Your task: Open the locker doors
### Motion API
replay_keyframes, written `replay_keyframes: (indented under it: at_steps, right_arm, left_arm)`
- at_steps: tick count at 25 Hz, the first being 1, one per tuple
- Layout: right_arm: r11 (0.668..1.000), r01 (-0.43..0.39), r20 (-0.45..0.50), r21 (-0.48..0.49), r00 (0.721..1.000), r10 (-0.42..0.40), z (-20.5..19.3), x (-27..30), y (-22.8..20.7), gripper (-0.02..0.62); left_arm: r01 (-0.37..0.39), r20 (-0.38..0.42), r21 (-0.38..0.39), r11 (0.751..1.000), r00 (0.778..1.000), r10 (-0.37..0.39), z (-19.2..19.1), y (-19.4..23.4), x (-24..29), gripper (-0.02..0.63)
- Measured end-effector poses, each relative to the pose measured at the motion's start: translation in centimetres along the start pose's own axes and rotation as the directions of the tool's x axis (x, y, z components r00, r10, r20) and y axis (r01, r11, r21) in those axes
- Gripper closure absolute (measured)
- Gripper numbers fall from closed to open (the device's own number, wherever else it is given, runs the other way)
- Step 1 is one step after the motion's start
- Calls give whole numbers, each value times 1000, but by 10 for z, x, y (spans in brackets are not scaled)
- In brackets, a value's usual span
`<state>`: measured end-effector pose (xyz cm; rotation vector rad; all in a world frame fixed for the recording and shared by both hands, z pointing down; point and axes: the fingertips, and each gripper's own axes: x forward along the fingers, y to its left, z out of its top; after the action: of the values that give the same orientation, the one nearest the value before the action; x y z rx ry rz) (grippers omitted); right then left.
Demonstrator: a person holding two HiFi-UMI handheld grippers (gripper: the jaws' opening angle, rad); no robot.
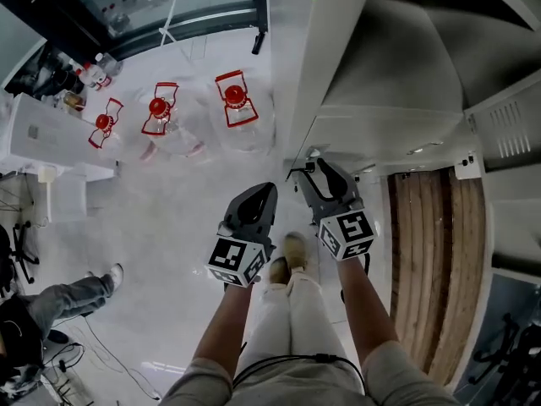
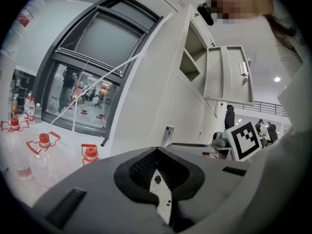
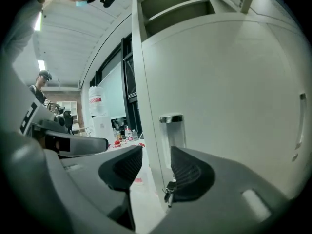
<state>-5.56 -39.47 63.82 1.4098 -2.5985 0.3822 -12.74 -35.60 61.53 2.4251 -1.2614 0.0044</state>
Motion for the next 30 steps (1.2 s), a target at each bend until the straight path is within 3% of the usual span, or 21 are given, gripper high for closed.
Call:
replay_keyframes:
  at_steps: [14, 30]
  right_arm:
    - [995, -84, 7, -49, 996, 84, -3, 31, -1, 405]
    - [999, -16, -24, -42, 1000, 15, -19, -19, 18, 414]
  left_arm:
    - [-11, 5, -23, 1000, 1000, 11, -23, 13, 10, 607]
    - [12, -6, -34, 999, 1000, -12, -19, -12, -23, 607]
